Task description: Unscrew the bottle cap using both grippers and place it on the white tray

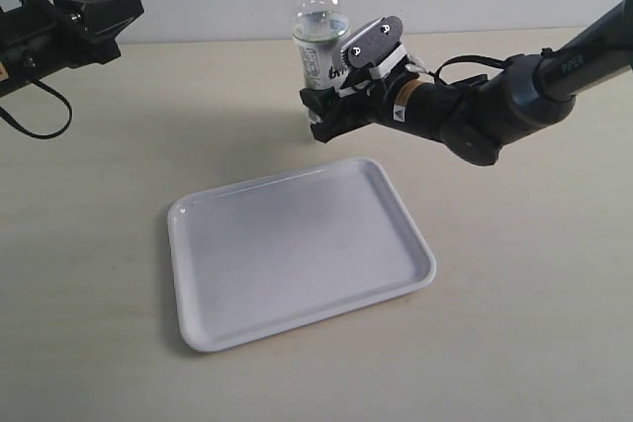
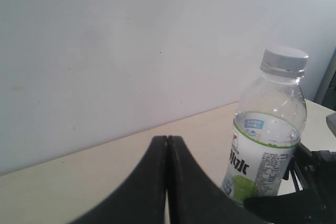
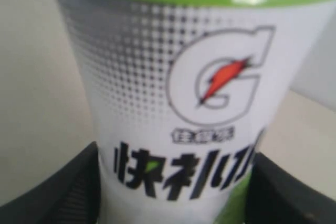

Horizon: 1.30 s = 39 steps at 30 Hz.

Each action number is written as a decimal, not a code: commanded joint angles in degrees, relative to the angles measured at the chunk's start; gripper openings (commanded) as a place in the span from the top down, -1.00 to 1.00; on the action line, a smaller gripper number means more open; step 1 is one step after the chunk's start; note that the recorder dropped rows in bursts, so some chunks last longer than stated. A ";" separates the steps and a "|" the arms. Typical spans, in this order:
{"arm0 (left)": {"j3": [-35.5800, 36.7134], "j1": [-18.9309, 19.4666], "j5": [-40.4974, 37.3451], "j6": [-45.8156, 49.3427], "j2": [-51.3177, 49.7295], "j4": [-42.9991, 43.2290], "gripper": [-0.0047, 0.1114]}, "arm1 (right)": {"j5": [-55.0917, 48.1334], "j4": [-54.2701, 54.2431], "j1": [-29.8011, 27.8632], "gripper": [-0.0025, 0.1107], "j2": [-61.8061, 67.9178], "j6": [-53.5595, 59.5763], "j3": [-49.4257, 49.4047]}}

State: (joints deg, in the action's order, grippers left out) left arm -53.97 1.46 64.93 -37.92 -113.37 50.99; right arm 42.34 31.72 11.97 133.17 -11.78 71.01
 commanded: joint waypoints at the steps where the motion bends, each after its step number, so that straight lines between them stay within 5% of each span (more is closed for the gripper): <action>1: -0.08 -0.19 0.06 0.18 0.58 0.24 0.92 | 6.02 0.35 -0.80 0.96 -1.35 -0.35 -1.48; 13: -2.99 -0.29 -1.60 -7.85 0.67 6.43 0.92 | 4.04 5.68 -1.35 0.96 -2.04 -0.35 -1.48; 23: -21.27 -0.35 -11.04 -37.47 2.23 36.20 0.92 | 4.04 5.22 -1.35 0.96 -2.04 1.20 -1.48; 27: -26.69 -0.84 -13.63 -42.48 4.12 47.72 0.92 | 4.04 4.18 -1.35 0.96 -2.04 2.14 -1.37; 35: -27.48 -5.14 -29.31 -46.91 8.58 48.95 0.92 | 3.78 4.18 -1.35 0.96 -2.04 2.29 -1.37; 39: -27.13 -8.47 -31.14 -48.64 8.97 48.95 0.92 | 3.78 4.18 -1.35 0.96 -2.04 2.29 -1.37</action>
State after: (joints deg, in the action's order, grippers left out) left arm -80.99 -4.85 35.82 -85.26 -105.05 100.19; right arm 43.76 36.78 10.90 132.26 -9.80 69.47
